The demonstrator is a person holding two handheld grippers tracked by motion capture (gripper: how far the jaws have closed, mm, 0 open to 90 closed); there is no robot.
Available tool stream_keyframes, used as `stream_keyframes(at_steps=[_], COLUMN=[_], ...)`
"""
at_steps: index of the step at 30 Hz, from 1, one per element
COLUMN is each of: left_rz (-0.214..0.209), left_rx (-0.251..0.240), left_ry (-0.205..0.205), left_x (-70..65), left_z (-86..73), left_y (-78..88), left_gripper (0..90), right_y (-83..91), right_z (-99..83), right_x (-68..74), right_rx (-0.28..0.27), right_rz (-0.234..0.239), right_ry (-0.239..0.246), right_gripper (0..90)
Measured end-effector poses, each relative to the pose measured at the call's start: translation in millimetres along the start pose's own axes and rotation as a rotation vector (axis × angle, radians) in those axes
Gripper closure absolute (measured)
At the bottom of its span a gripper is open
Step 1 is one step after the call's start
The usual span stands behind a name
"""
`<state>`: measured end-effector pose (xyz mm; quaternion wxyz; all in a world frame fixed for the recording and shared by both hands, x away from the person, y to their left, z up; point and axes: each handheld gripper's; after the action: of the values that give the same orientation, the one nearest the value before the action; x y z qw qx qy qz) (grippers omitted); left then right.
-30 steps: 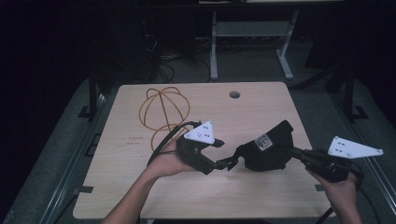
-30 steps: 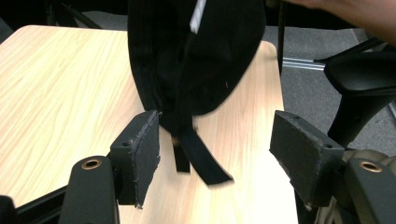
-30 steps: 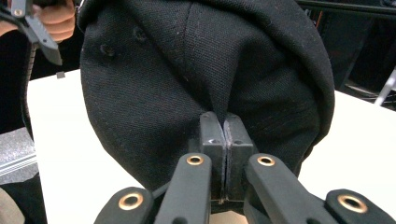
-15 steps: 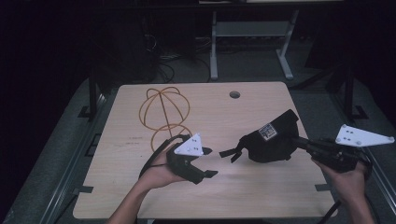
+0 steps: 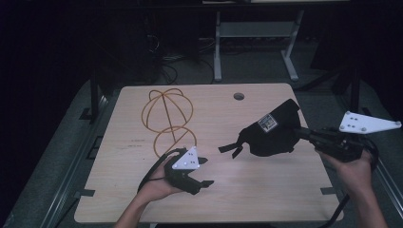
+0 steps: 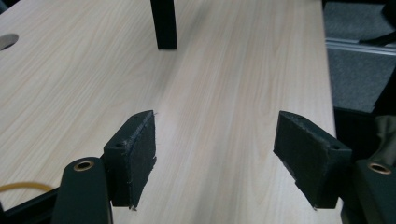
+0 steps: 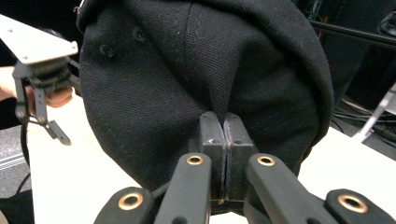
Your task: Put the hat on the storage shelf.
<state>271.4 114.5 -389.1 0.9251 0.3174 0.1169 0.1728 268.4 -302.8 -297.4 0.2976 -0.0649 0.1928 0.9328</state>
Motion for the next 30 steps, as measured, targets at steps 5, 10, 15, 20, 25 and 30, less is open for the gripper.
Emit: stream_keyframes(at_steps=[5, 10, 15, 20, 25, 30], left_rz=[0.019, 0.023, 0.018, 0.014, 0.013, 0.011], left_rx=[-0.004, 0.013, 0.009, 0.015, 0.01, 0.02], left_ry=[-0.006, -0.007, -0.005, -0.012, -0.014, -0.015], left_x=[0.2, -0.4, -2.0, -3.0, -2.9, -3.6], left_z=[-6.3, -10.7, -10.2, -10.0, -11.0, -12.3], left_y=[-2.6, -7.0, -7.1, -6.1, -5.9, -8.6], left_gripper=[29.4, 29.4, 29.4, 29.4, 29.4, 29.3], right_y=[-8.4, -17.6, -24.2, -34.3, -47.5, -59.9], right_z=[13.9, 26.0, 37.9, 58.0, 77.7, 90.1], right_x=[-5.5, -11.3, -14.5, -15.5, -17.3, -19.3], right_rx=[-0.008, -0.022, -0.029, -0.027, -0.038, -0.05], right_rz=[0.013, 0.023, 0.035, 0.058, 0.091, 0.12], right_ry=[0.016, 0.021, 0.029, 0.054, 0.072, 0.071], right_gripper=[89.1, 89.1, 89.1, 89.1, 89.1, 89.1])
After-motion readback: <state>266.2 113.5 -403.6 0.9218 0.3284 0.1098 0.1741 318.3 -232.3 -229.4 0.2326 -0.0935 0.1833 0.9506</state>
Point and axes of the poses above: each handheld gripper's, and its own axes: y roughly backward along the jaws, z roughly out of its top, x roughly to its left, and after that the axes turned 14 degrees about y, right-handed
